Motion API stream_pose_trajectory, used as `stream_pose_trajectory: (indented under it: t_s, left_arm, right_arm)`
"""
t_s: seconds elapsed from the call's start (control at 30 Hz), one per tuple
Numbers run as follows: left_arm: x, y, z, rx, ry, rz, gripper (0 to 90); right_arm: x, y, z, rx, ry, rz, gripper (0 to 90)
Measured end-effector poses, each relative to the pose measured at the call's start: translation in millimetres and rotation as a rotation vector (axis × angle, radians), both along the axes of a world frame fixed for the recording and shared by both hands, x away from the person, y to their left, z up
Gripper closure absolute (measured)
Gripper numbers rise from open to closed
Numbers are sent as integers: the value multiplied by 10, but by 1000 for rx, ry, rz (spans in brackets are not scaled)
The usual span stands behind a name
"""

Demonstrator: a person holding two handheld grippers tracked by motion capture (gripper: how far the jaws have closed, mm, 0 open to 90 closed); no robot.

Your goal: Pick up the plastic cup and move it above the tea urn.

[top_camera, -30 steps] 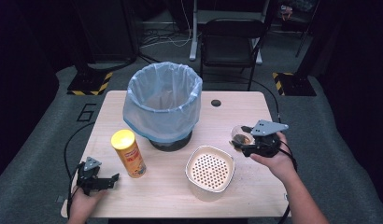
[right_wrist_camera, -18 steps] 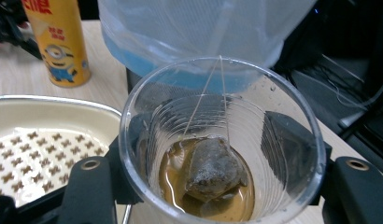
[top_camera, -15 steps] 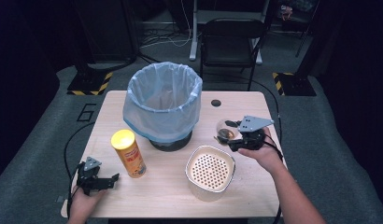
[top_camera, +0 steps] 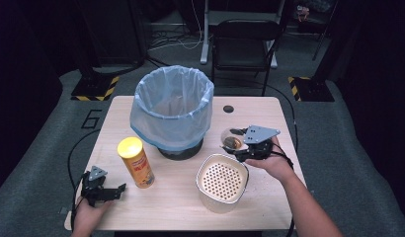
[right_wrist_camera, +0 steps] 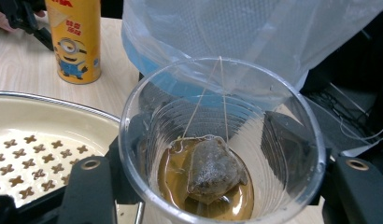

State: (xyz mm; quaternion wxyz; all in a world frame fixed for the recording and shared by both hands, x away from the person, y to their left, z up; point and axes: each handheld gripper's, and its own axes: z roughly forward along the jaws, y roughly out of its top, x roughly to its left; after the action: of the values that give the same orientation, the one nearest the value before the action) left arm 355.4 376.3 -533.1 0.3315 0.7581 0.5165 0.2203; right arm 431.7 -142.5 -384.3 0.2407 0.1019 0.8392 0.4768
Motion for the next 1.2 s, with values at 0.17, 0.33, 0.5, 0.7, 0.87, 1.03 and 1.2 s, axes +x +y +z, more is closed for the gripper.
stream_pose_trajectory:
  t_s: [0.17, 0.33, 0.5, 0.7, 0.87, 1.03, 1.2]
  left_arm:
    - [0, 0, -1, 0, -1, 0, 10]
    - [0, 0, -1, 0, -1, 0, 10]
    - [0, 0, 0, 1, 0, 0, 10]
    - [0, 0, 0, 0, 0, 0, 10]
    - [0, 0, 0, 0, -1, 0, 10]
    - [0, -1, -1, 0, -1, 0, 10]
    - [0, 0, 0, 0, 0, 0, 10]
  right_arm:
    - [-40, 15, 13, -3, -43, 16, 357]
    - [-68, 39, 24, -37, -96, 26, 361]
    - [-132, 66, 25, -72, -135, 33, 361]
    - [-286, 100, 19, -153, -275, 44, 367]
    - [-440, 140, -5, -236, -426, 49, 376]
    - [-566, 209, -56, -325, -556, 52, 379]
    - [-647, 281, -126, -451, -678, 64, 386]
